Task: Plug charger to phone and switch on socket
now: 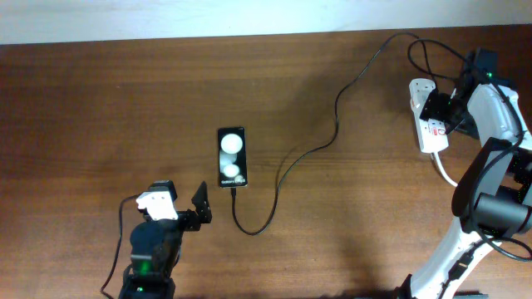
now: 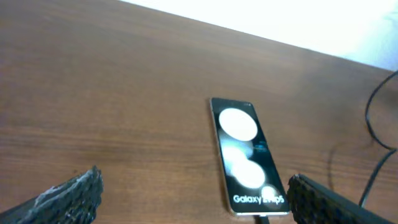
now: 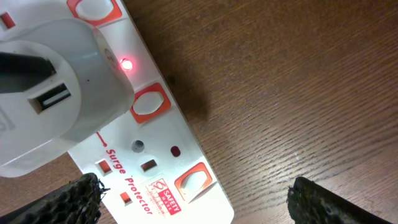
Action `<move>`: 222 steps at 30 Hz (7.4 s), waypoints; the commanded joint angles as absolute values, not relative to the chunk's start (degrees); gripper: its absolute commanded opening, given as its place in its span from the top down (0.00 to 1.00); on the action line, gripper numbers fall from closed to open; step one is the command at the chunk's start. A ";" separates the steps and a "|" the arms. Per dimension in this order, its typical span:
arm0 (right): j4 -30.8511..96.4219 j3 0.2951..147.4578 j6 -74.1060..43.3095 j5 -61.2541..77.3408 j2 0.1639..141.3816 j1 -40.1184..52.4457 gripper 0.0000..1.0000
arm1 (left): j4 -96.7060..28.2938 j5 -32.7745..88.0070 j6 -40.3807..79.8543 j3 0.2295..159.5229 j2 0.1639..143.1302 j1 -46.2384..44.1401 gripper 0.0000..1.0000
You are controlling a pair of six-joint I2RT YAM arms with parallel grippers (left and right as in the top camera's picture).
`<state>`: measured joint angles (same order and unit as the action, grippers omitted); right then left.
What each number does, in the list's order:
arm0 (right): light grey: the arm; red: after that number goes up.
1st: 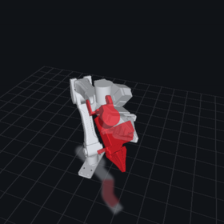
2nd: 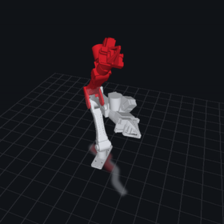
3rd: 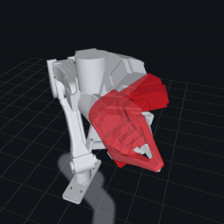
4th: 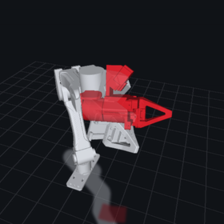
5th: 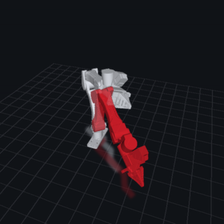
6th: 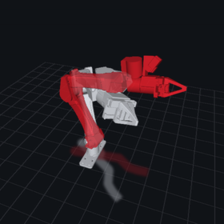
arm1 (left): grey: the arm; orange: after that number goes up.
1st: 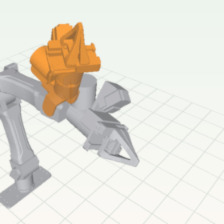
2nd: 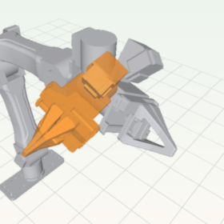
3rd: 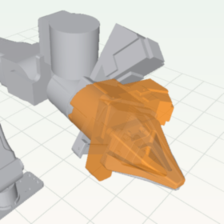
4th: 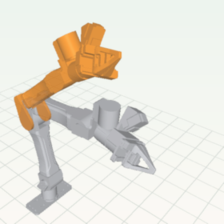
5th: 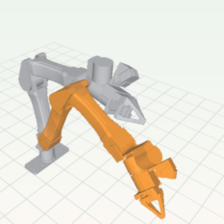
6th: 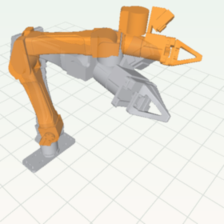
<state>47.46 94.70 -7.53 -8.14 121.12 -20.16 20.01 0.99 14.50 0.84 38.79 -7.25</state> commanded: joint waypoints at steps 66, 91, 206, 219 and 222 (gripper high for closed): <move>47.53 94.83 -7.73 -8.82 105.93 -20.27 0.01 | -4.62 -3.44 -3.31 0.54 0.30 -5.48 0.01; 47.77 94.67 -7.73 -8.84 75.33 -20.27 0.01 | -4.62 -3.44 -3.33 0.54 0.30 -5.48 0.01; 2.52 0.32 -7.25 4.47 20.75 -2.09 0.01 | -4.62 -3.44 -3.31 0.54 0.30 -5.48 0.01; 4.40 0.32 2.72 3.90 4.16 6.37 0.01 | -4.62 -3.44 -3.31 0.54 0.30 -5.48 0.01; 4.49 0.32 2.55 3.92 0.49 6.37 0.01 | -4.62 -3.44 -3.31 0.54 0.30 -5.48 0.01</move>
